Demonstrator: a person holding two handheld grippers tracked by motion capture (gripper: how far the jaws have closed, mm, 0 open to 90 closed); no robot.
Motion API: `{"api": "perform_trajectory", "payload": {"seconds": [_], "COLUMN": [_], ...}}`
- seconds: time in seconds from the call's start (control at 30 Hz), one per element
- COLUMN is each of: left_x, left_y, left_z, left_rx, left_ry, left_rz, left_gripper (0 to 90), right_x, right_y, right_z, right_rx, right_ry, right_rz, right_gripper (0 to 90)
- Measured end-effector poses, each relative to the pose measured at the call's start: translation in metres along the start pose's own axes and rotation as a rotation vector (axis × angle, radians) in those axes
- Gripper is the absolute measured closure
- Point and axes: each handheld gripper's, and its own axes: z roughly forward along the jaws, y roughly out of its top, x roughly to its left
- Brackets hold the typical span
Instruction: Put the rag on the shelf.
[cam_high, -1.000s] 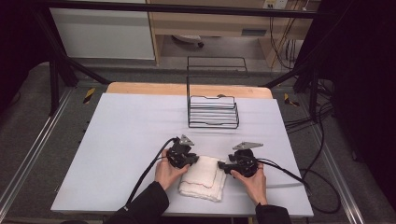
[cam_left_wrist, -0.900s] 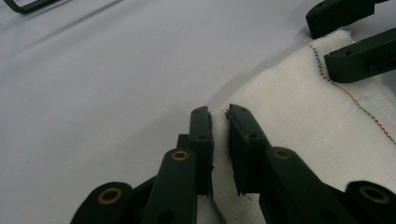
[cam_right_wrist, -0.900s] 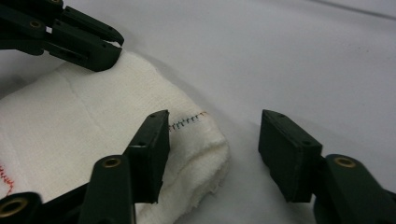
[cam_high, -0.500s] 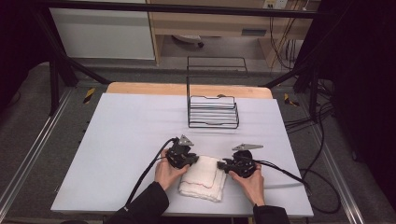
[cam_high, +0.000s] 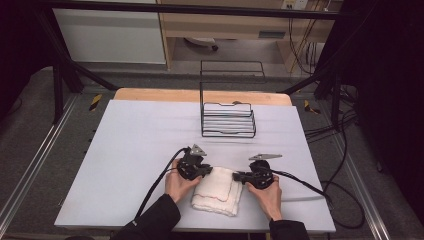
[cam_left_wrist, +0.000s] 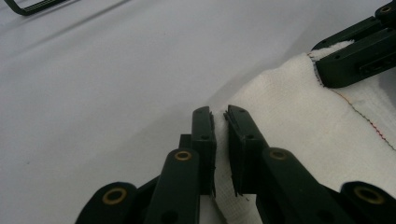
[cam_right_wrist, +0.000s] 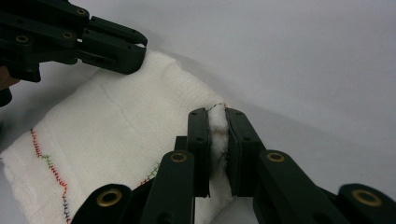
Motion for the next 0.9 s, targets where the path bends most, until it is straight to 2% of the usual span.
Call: {"api": "perform_trajectory", "payload": {"seconds": [0.3, 0.57, 0.7, 0.9], "left_x": [0.003, 0.001, 0.0, -0.001], "left_y": [-0.002, -0.002, -0.003, -0.004], "left_z": [-0.012, -0.021, -0.026, -0.036], "left_rx": [-0.053, -0.091, -0.111, -0.149], "left_ry": [-0.014, -0.013, -0.011, -0.016], "left_rz": [-0.032, -0.015, -0.01, -0.007], "left_gripper": [82.4, 82.4, 82.5, 82.5], "right_x": [0.002, 0.005, 0.009, 0.015], "right_y": [0.001, 0.002, 0.003, 0.006], "right_z": [-0.006, -0.012, -0.017, -0.022], "right_rx": [-0.039, -0.073, -0.097, -0.129], "right_ry": [0.021, 0.041, 0.042, 0.041], "right_rz": [-0.004, -0.018, -0.056, -0.088], "right_gripper": [82.1, 82.2, 82.2, 82.2]}}
